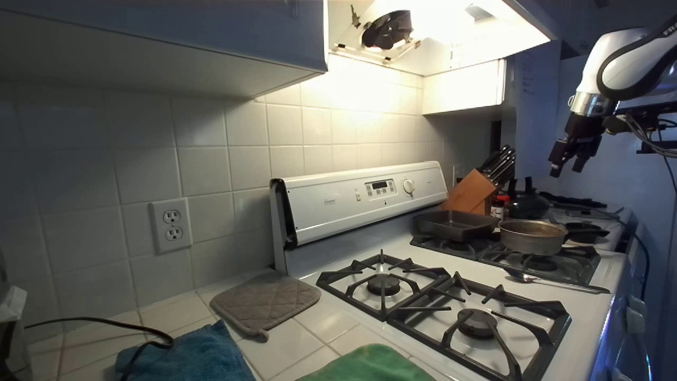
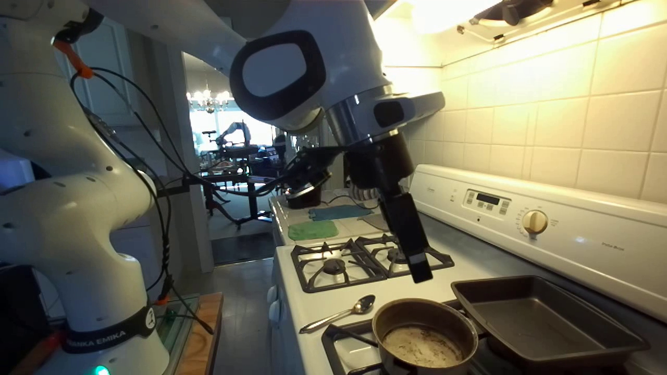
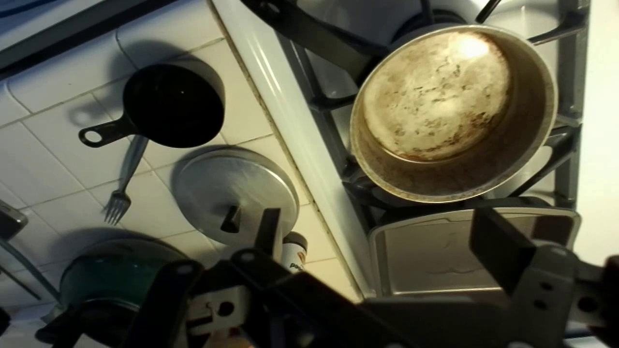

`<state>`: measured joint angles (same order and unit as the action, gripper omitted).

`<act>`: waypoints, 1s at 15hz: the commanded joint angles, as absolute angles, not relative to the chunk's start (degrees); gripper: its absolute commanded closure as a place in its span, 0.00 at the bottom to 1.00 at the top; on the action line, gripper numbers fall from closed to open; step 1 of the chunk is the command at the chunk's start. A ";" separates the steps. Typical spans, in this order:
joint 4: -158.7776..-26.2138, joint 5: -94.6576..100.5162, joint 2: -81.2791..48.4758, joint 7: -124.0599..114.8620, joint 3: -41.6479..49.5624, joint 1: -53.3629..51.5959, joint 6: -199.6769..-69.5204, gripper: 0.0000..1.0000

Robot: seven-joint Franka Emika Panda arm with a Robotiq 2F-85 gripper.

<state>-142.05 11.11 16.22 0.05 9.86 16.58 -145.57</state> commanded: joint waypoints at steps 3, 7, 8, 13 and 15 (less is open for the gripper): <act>-136.66 13.86 7.72 -0.67 12.97 18.95 -151.06 0.00; -133.15 13.43 2.38 -0.95 15.18 19.58 -152.44 0.00; -132.53 13.58 1.58 -0.83 15.54 19.48 -151.90 0.00; -133.20 12.19 2.55 0.22 15.90 18.46 -151.36 0.00; -133.08 12.20 2.55 0.22 15.87 18.38 -151.35 0.00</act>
